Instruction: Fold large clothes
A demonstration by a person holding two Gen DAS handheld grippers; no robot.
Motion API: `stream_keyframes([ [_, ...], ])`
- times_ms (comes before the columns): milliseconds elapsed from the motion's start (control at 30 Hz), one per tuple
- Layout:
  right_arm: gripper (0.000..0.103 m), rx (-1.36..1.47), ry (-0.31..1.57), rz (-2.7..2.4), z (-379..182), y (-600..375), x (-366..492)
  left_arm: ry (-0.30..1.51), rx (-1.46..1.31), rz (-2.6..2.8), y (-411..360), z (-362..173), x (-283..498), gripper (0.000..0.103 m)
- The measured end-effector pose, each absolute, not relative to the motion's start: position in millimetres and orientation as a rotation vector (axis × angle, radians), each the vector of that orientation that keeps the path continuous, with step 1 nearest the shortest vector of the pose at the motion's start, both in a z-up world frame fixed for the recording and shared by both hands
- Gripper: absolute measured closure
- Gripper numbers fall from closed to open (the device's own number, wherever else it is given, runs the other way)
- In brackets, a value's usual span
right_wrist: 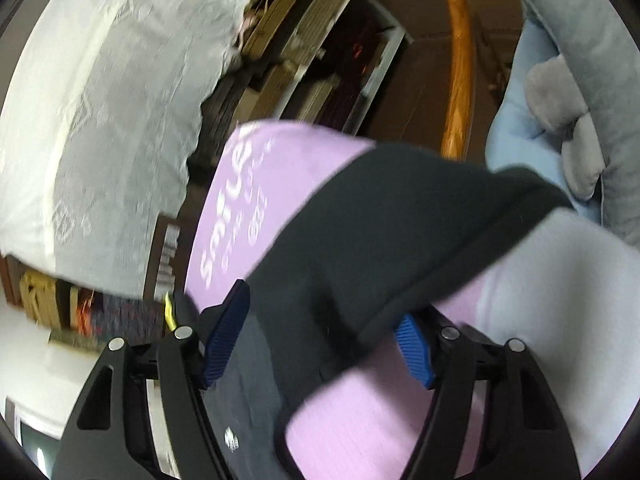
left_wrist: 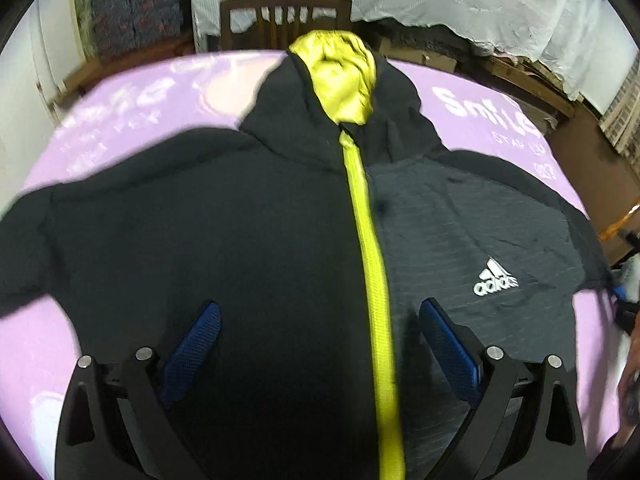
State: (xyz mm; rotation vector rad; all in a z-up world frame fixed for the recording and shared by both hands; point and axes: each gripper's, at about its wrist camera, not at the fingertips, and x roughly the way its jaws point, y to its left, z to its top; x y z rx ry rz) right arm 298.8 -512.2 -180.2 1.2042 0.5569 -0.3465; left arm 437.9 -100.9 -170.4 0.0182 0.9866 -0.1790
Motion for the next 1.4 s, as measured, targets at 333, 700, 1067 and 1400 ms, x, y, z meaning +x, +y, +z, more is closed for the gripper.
stream_keyframes([
  [333, 0.046, 1.255, 0.358, -0.343, -181.6, -522.2, 298.9, 1.001, 0.043, -0.137, -88.6, -177.2, 441.5, 0.004],
  [700, 0.101, 1.339, 0.433, -0.428, -203.8, -534.4, 294.6, 0.992, 0.032, -0.118, -79.3, -174.4, 437.5, 0.004],
  [1067, 0.099, 0.885, 0.407, -0.336, -135.5, -481.7, 320.6, 0.993, -0.076, -0.064, -46.1, -172.6, 450.5, 0.003],
  [1400, 0.099, 0.199, 0.497, -0.030, -95.3, -314.5, 355.5, 0.982, -0.061, -0.073, -48.1, -171.4, 448.5, 0.004],
])
